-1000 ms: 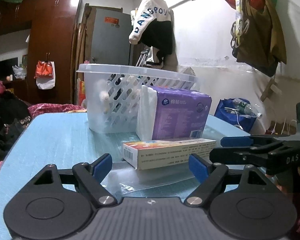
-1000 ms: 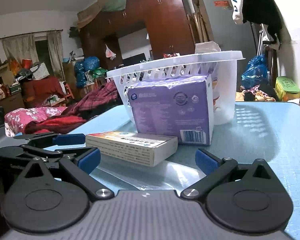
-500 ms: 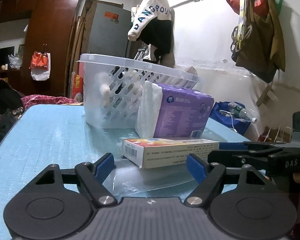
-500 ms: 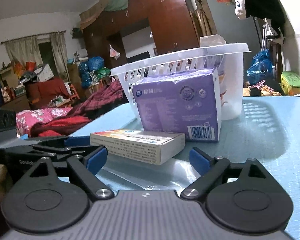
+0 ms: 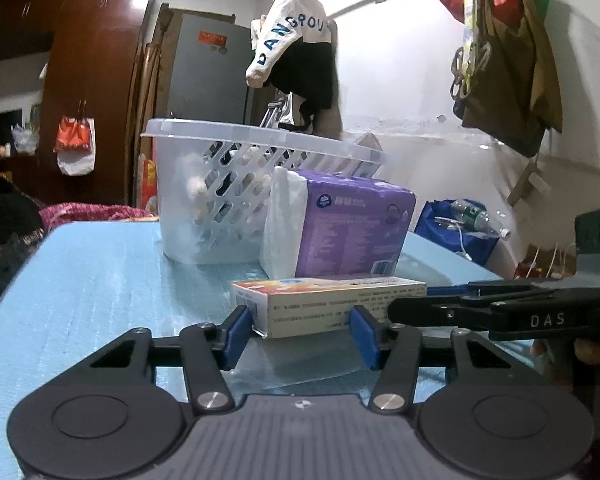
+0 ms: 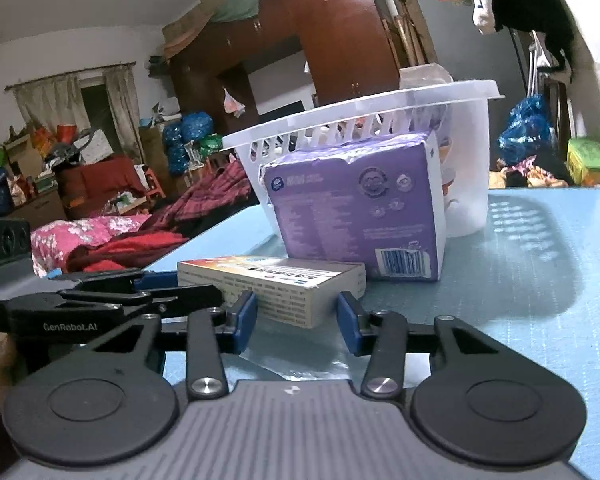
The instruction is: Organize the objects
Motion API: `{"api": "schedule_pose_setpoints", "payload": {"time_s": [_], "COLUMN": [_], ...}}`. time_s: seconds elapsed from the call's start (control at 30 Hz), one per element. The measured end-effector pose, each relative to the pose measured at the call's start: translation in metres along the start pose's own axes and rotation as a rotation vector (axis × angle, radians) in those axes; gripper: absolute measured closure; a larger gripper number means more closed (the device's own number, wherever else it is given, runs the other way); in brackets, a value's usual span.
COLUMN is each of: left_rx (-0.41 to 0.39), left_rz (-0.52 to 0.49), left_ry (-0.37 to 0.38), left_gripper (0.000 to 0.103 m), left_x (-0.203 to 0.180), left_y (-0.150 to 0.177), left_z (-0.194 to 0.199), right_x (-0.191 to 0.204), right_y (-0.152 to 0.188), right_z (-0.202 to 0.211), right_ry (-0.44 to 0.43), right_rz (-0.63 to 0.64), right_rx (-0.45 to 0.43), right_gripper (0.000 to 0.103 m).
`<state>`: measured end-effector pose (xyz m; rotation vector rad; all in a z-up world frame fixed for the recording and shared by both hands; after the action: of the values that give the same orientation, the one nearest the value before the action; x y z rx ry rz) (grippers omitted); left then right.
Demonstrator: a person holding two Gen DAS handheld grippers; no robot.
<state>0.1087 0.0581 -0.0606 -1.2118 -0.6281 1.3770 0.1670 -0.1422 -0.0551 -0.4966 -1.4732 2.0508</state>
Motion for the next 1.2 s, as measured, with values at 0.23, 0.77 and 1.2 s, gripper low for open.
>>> {"api": "schedule_pose_setpoints", "payload": {"time_s": [0.23, 0.77, 1.2], "left_rx": [-0.045, -0.185, 0.064], "left_rz": [-0.032, -0.171, -0.093], "left_ry": [-0.006, 0.008, -0.076], "left_gripper": [0.045, 0.046, 0.046], "left_x": [-0.010, -0.057, -0.020], "left_y": [-0.001, -0.103, -0.193], "left_z": [0.015, 0.027, -0.107], "right_x": [0.012, 0.000, -0.076], "right_y": [-0.006, -0.114, -0.170], "right_z": [0.012, 0.029, -0.093], "right_ry": [0.028, 0.136, 0.175], "right_rz": [0.059, 0.258, 0.164], "right_rx": [-0.039, -0.166, 0.115], "right_gripper": [0.057, 0.057, 0.057]}}
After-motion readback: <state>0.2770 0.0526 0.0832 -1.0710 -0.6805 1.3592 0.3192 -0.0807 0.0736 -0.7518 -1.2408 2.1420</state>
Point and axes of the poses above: each gripper's, at about its wrist camera, not at the fingertips, and z roughly against the way its jaws point, x to its left, y to its underside, the point moved 3 cm from there along -z, roughly the way its jaws point, and after that the axes turned 12 degrees about z, right-handed, at the moved point
